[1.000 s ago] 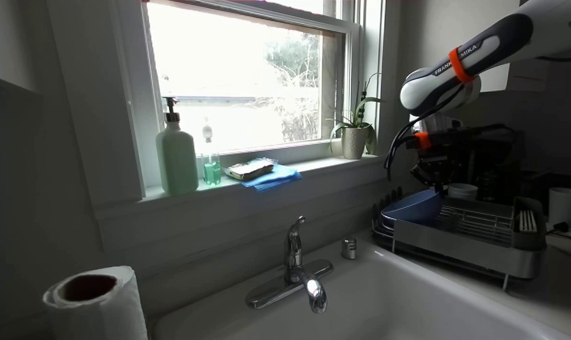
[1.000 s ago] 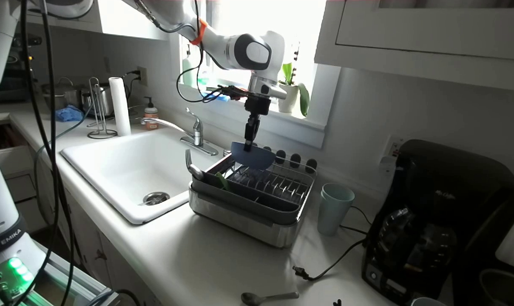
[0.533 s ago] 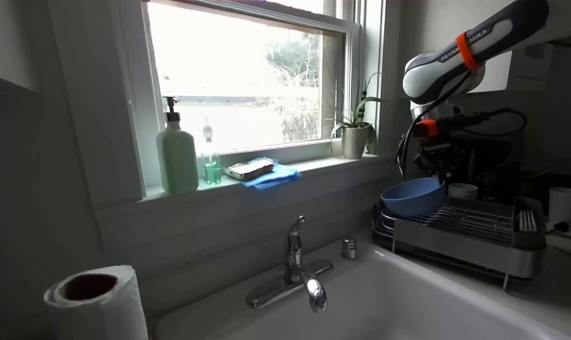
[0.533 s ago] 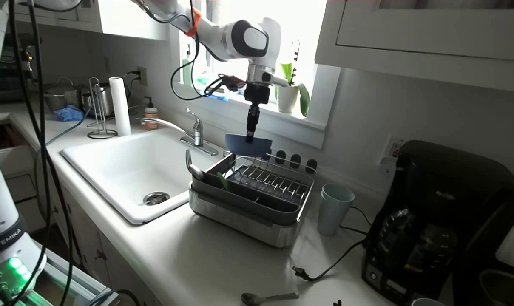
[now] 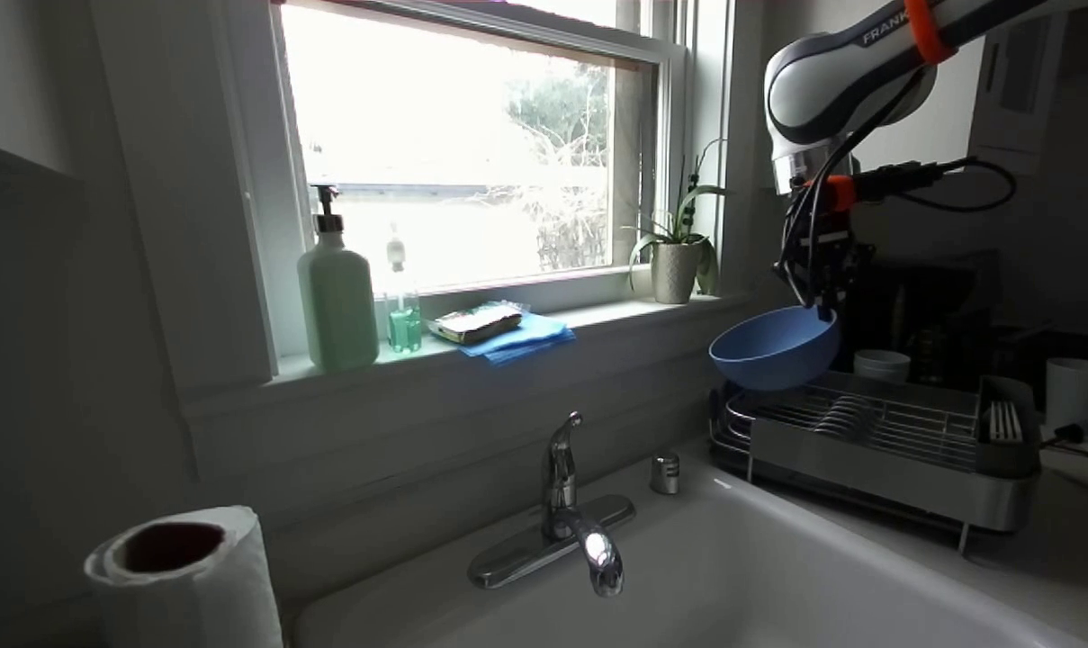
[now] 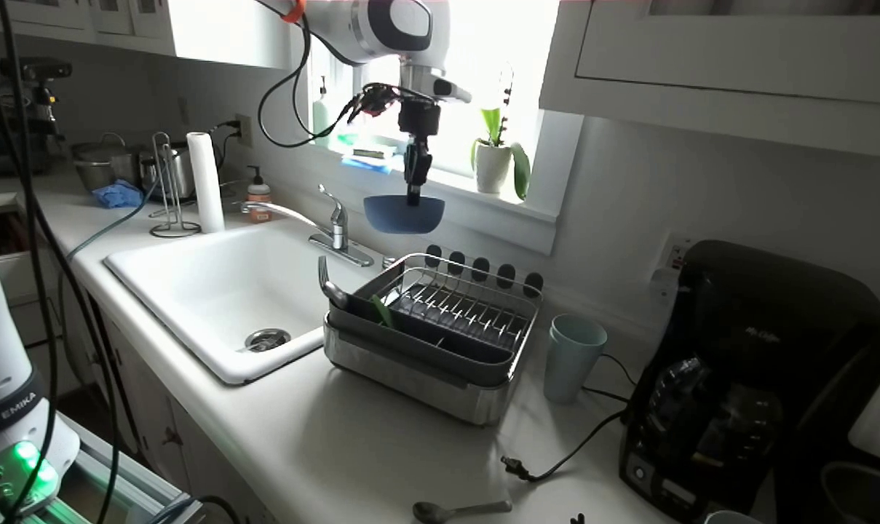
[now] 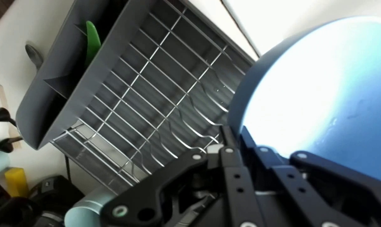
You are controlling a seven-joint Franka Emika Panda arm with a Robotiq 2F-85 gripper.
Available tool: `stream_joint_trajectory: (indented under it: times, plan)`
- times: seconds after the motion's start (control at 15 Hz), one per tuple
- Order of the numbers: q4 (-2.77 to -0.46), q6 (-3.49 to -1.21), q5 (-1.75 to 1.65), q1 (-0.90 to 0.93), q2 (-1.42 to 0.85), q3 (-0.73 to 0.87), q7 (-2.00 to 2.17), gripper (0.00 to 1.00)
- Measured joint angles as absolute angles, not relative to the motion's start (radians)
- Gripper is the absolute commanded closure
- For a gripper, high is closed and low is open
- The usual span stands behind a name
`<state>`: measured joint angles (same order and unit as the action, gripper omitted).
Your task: Pick up the blue bowl from the dish rack and put it in the sink, pick up the silver fork from the dish rack and put it in the blue bowl, close the tap
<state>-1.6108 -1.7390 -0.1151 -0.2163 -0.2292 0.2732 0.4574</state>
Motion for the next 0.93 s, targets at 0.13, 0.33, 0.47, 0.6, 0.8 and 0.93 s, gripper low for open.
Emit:
stream_joint_trajectory:
  times: [0.13,0.33,0.47,0.6,0.8,0.93]
  plan:
    - [-1.659,-1.739,-0.115,-0.203,-0.19,0.249,0.386,0.98]
    - [-1.767,-1.739,-0.115,-0.178,-0.132,0.211,0.291,0.93]
    - [-1.831,-1.739,-0.115,-0.165,-0.102,0.191,0.237,0.93]
    - [-1.858,-1.739,-0.115,-0.162,-0.087,0.184,0.222,0.93]
    - [-1.861,-1.739,-0.115,-0.165,-0.082,0.185,0.21,0.98]
    - [-1.863,-1.74,-0.115,-0.164,-0.084,0.183,0.207,0.98]
